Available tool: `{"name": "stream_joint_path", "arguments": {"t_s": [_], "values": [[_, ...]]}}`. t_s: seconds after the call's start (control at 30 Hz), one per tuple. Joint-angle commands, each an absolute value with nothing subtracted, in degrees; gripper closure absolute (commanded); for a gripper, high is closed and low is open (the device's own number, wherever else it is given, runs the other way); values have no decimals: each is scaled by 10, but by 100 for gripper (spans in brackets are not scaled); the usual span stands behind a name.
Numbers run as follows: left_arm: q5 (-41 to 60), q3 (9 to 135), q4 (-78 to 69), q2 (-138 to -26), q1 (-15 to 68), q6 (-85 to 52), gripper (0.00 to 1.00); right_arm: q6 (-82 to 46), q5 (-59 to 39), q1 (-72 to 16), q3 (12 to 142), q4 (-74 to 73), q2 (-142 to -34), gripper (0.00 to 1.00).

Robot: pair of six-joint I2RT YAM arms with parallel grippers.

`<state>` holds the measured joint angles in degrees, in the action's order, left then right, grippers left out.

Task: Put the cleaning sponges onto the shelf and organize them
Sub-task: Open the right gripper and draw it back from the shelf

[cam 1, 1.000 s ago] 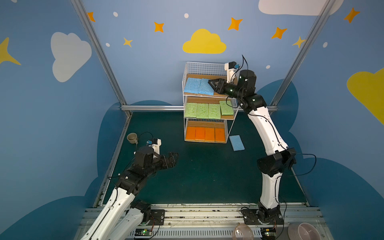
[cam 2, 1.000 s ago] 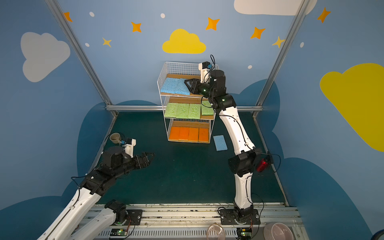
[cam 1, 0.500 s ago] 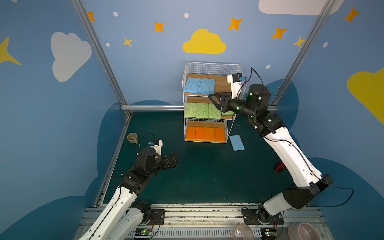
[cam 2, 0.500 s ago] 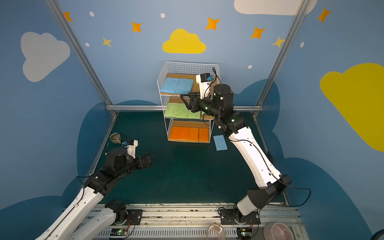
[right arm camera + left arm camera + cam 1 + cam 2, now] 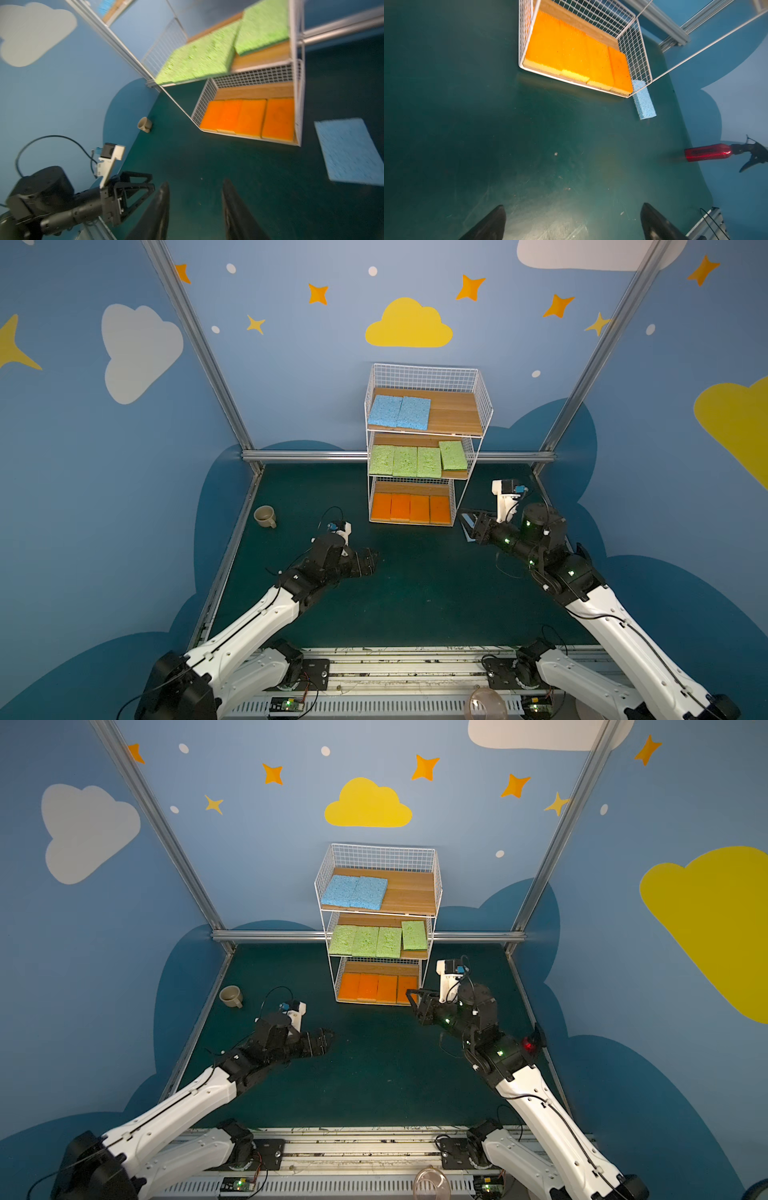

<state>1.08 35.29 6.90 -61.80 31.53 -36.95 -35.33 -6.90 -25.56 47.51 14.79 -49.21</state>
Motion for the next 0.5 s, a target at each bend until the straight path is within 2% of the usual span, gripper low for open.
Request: {"name": "stream_joint_path", "arguments": {"t_s": [0.0,0.17,0.27,0.47], "values": [[13,352,22,-637,316,-379,0,-457,-88,-200,403,106,-492,58],[17,336,7,-654,316,-382,0,-550,-178,-85,289,-14,-536,55],[17,320,-5,-658,317,-384,0,-498,-155,-57,305,20,-571,52],[24,307,-23,-681,316,-389,0,-485,-167,-8,327,-15,-666,50]]}}
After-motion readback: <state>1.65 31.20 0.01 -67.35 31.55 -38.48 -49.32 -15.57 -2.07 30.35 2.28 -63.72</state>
